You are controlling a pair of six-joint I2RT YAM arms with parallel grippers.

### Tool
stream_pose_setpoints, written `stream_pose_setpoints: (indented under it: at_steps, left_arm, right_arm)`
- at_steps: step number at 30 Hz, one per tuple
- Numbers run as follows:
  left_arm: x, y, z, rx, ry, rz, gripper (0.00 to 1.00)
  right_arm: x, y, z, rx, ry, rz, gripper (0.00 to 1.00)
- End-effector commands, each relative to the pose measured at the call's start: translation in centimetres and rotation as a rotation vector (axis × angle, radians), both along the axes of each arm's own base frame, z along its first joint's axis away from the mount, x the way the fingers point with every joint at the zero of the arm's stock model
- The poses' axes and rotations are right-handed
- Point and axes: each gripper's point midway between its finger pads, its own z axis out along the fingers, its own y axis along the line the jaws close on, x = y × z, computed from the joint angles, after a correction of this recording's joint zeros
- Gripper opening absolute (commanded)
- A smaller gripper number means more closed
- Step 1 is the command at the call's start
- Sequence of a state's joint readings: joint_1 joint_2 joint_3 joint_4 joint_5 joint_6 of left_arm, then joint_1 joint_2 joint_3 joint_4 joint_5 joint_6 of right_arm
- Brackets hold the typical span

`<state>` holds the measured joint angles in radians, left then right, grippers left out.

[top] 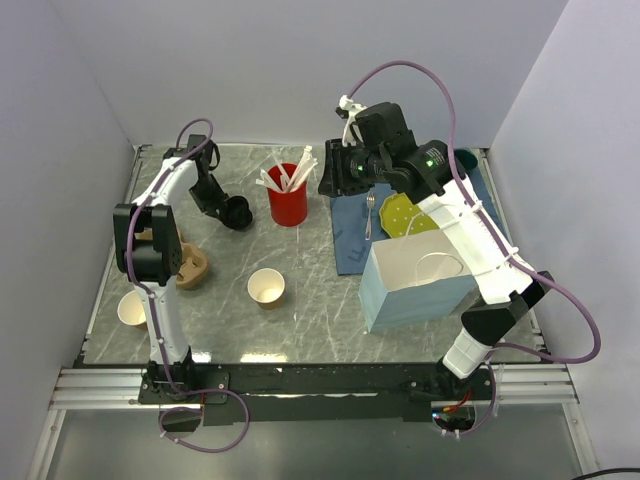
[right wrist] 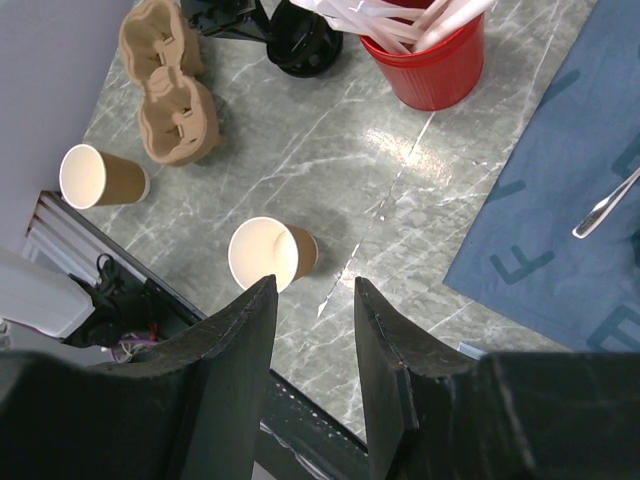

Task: Pack the takeout coffee

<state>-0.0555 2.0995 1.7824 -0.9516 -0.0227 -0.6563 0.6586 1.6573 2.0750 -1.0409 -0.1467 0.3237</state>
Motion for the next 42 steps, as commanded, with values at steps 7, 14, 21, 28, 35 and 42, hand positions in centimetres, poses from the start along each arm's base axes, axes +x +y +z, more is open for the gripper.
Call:
stream_pose_setpoints:
  at_steps: [7, 14, 21, 28, 35, 42]
  left_arm:
    - [0.7, -0.3, 2.2, 0.001, -0.061, -0.046, 0.32]
    - [2.0, -4.6, 6.0, 0.048, -0.255, -0.26, 0.41]
    - [1.0, -3.3, 3.3, 0.14, -0.139, -0.176, 0.41]
    - [2.1, -1.5, 3.4, 0.148, -0.154, -0.126, 0.39]
    - [2.6, -0.8, 1.3, 0.154, -0.122, -0.148, 0.37]
    - [2.3, 0.4, 0.4, 0.191, -0.089, -0.158, 0.37]
  right_arm:
    - [-0.5, -0.1, 2.0, 0.035, -0.056, 0.009, 0.45]
    - [-0.8, 0.1, 2.0, 0.041, -0.051, 0.017, 0.45]
    - [-1.1, -0.2, 2.1, 0.036, -0.057, 0.009, 0.44]
    - [-1.4, -0.6, 2.0, 0.026, -0.058, 0.003, 0.44]
    - [-1.5, -0.7, 2.2, 0.022, -0.06, 0.001, 0.44]
    - [-1.2, -0.6, 2.1, 0.021, -0.057, -0.002, 0.44]
